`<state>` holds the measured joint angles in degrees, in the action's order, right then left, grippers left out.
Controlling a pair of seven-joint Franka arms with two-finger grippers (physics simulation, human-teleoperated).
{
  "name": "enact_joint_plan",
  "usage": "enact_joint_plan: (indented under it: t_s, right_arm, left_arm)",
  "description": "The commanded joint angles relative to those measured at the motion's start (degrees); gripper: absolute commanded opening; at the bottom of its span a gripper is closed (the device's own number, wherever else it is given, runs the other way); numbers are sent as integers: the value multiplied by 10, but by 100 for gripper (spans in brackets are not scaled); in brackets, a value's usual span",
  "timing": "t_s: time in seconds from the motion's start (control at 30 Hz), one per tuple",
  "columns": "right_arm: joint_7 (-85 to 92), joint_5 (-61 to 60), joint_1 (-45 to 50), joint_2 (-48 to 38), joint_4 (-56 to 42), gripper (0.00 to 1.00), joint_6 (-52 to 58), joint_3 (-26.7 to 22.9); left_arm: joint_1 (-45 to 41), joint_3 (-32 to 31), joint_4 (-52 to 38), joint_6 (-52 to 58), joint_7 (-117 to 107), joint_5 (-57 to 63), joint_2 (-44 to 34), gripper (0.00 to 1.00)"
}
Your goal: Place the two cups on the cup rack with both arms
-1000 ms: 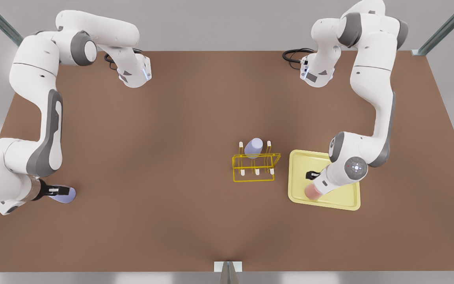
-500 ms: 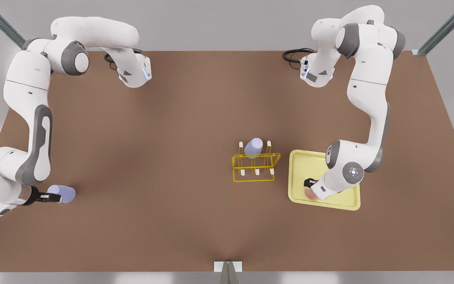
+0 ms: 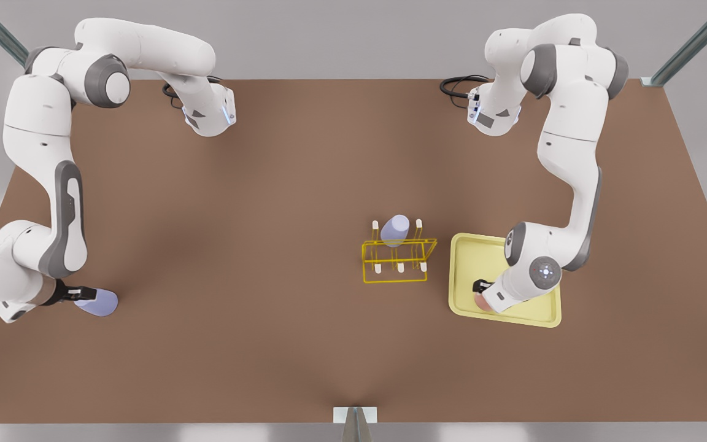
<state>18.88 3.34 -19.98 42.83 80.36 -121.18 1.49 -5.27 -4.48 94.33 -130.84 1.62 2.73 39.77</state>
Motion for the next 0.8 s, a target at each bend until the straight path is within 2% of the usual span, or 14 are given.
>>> enact_joint_plan:
  t_s: [0.0,0.4,0.57,0.77]
  right_arm:
    - [43,-12,-3,0,8,100,-22,0]
    - [45,-17,-1,23,30,100,-32,0]
    - [45,-8,-1,28,30,100,-38,-2]
    - [45,-5,-1,33,30,100,-38,-2]
  left_arm:
    - [0,0,0,-1,5,0,-1,87]
    - [1,0,-3,3,4,0,-5,85]
    - [1,-6,-24,110,-40,-2,-41,85]
    - [-18,-23,-157,243,-102,-22,-37,85]
